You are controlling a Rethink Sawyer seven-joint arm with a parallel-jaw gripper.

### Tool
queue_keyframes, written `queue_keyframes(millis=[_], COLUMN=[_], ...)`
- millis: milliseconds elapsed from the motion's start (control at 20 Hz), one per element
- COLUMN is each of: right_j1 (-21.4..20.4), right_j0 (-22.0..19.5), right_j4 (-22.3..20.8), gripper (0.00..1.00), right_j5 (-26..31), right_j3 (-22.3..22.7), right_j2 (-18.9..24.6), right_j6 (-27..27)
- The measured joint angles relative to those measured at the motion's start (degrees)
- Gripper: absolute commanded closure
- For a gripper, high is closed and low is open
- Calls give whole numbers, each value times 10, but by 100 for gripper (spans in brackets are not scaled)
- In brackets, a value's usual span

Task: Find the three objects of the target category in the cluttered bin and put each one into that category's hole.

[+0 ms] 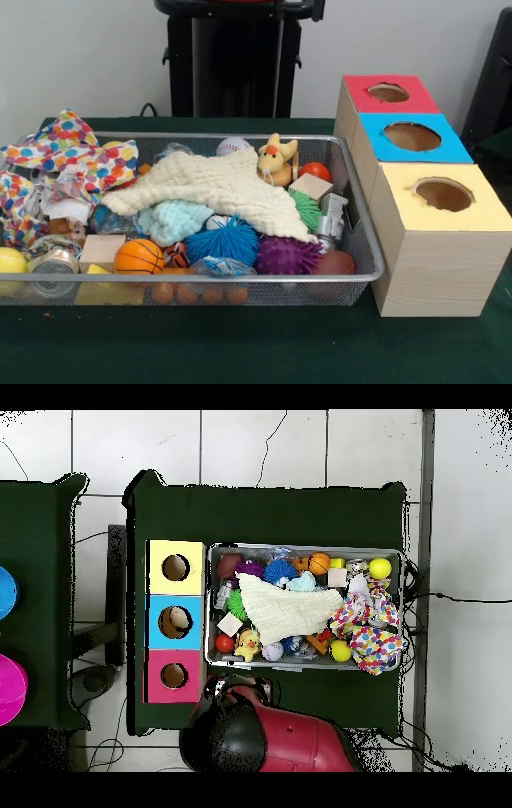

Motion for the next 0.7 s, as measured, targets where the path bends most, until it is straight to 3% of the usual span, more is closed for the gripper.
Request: queue_keyframes(millis=[300, 700], right_j1=[10, 53], right_j0=[-62, -153], right_j4=[-35, -106], gripper=[0, 0], right_j5=[-12, -27], right_j3=[-1, -16], right_j2=[21, 66], right_j6=[0, 0])
